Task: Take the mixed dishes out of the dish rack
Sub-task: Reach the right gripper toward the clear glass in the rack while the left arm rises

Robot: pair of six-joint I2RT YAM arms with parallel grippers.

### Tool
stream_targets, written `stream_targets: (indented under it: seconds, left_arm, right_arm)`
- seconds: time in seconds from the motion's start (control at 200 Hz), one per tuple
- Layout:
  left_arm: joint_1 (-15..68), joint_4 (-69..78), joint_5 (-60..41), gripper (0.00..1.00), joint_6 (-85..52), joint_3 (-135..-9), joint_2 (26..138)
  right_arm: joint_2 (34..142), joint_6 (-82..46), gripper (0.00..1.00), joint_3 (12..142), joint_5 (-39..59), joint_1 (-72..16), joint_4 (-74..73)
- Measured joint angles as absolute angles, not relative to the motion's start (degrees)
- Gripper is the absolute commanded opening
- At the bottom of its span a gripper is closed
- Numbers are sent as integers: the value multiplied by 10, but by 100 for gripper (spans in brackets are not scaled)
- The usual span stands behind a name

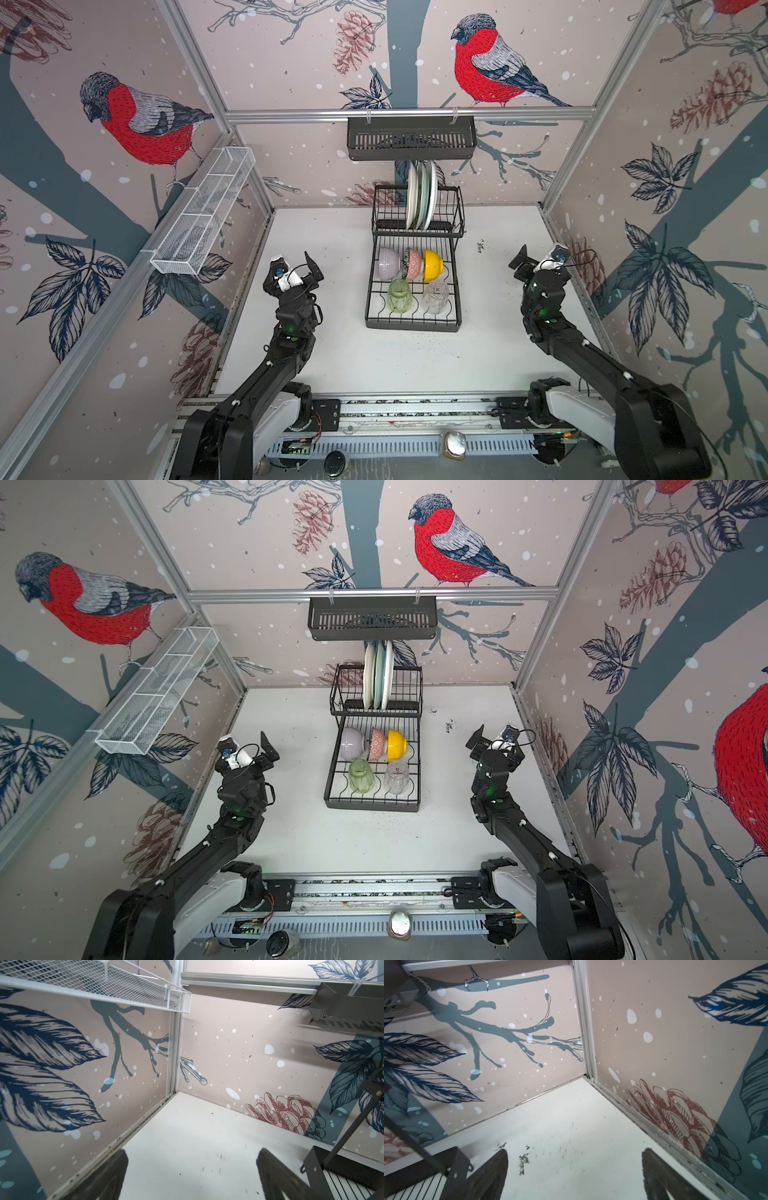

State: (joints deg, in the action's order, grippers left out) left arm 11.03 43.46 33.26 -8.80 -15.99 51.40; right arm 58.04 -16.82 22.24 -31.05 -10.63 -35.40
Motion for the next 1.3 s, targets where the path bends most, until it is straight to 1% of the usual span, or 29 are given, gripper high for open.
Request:
stream_targets:
  seconds: [0.14,0.31,0.505,0.725,0.885,1.076,1.161,1.216,1.301]
  left_arm:
    - [120,340,334,97,-147,-171,462]
    - [139,219,329,97,-202,-188,424]
    - [214,122,349,97,-231,-212,408]
    - [338,31,406,97,-241,-248,402]
    - [386,-23,406,97,-256,-277,408]
    - [410,-34,395,97,-263,-273,418]
    - [410,-34,398,97,-266,-267,421]
    - [411,-29,402,97,-266,-259,418]
    - [411,-20,404,97,-266,-244,406]
  right_arm:
    - [528,-204,100,227,-280,-121,-270]
    - [499,-229,99,268,-220,-158,-168]
    - [496,-255,99,303,-135,-209,-72]
    - [528,-256,99,350,-58,-300,15]
    - [585,-255,100,387,-32,-380,50]
    - [654,-271,100,412,-35,-439,71]
    - [673,-286,100,413,-40,-446,72]
    - [681,-291,96,413,-48,-449,71]
    - [687,-307,96,409,-54,-451,63]
